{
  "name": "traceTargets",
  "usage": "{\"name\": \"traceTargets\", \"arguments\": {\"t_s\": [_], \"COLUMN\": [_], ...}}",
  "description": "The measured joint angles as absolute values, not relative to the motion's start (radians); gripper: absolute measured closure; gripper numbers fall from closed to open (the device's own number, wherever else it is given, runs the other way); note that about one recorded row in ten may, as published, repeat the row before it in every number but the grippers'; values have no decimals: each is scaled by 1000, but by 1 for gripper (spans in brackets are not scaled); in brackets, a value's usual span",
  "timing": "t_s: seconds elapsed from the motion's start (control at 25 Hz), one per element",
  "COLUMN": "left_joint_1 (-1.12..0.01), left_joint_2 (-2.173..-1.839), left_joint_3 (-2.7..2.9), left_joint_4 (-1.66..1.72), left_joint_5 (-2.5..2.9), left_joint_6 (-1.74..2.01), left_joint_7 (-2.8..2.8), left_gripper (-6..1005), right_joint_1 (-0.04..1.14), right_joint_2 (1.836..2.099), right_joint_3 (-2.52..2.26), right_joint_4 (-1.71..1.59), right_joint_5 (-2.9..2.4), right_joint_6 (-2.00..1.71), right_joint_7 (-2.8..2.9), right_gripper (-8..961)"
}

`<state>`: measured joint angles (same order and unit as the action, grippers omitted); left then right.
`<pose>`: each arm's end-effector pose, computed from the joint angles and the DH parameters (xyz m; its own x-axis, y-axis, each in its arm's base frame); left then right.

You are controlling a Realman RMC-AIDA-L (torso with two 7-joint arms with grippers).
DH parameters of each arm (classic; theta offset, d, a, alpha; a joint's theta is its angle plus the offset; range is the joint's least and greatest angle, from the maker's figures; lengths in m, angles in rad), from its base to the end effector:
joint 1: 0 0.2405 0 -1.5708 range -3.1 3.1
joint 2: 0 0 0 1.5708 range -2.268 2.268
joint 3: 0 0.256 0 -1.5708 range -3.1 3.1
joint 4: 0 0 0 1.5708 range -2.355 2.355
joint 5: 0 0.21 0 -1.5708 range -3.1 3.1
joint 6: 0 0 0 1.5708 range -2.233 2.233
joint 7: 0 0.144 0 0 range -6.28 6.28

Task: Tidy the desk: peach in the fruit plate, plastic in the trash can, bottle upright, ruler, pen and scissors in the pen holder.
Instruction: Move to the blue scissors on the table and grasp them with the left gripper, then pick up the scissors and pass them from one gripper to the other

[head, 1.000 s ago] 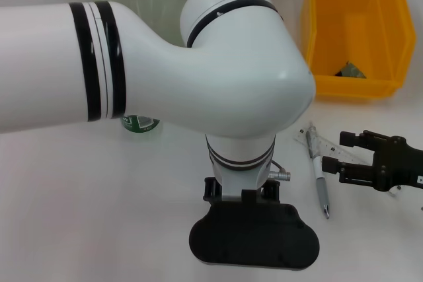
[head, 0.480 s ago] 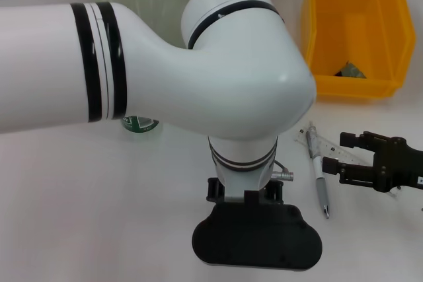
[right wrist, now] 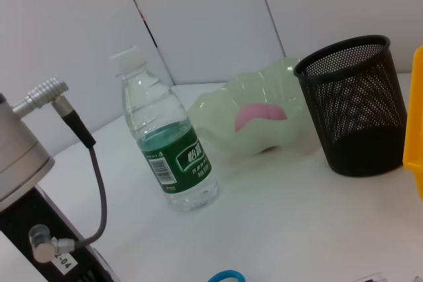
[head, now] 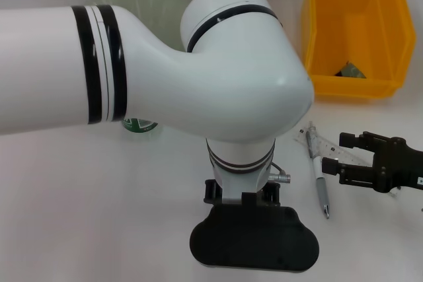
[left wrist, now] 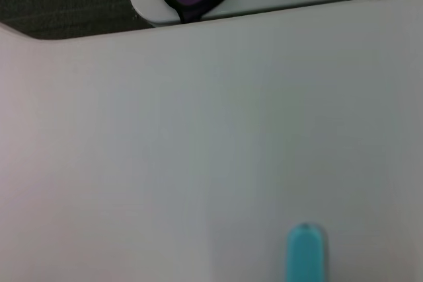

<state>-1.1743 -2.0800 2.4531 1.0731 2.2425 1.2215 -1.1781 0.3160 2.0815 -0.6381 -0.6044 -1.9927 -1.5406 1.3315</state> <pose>-0.0785 0.2845 -0.1660 -0.1605 -0.9870 -0.0108 -0.7441 0.1138 0.6583 0.3310 0.2651 -0.0041 0.6794 -0.4908 -0.5455 -0.6571 -0.7378 -0.1546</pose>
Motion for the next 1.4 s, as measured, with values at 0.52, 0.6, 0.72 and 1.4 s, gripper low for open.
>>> {"name": "traceTargets", "arguments": {"t_s": [0.52,0.6,0.72,1.4], "left_joint_1": [-1174,-1171,-1163,-1100], "left_joint_2": [-2080,-2080,-2080,-2065], "left_joint_3": [2463,2453,2417,2218], "left_joint_4": [1080,1083,1087,1128], "left_joint_5": [2251,2253,2252,2253], "left_joint_6": [1189,1180,1166,1167], "left_joint_7": [-1187,-1191,-1191,-1153], "left_gripper": [763,778,776,767], "right_joint_1": [309,308,305,303], "right_joint_2": [2082,2082,2080,2076], "right_joint_3": [-633,-631,-625,-561], "right_joint_4": [-606,-607,-611,-661], "right_joint_5": [-1989,-1988,-1986,-1935], "right_joint_6": [-1553,-1559,-1576,-1606], "right_joint_7": [1332,1332,1334,1394], "right_gripper": [111,111,111,112]}}
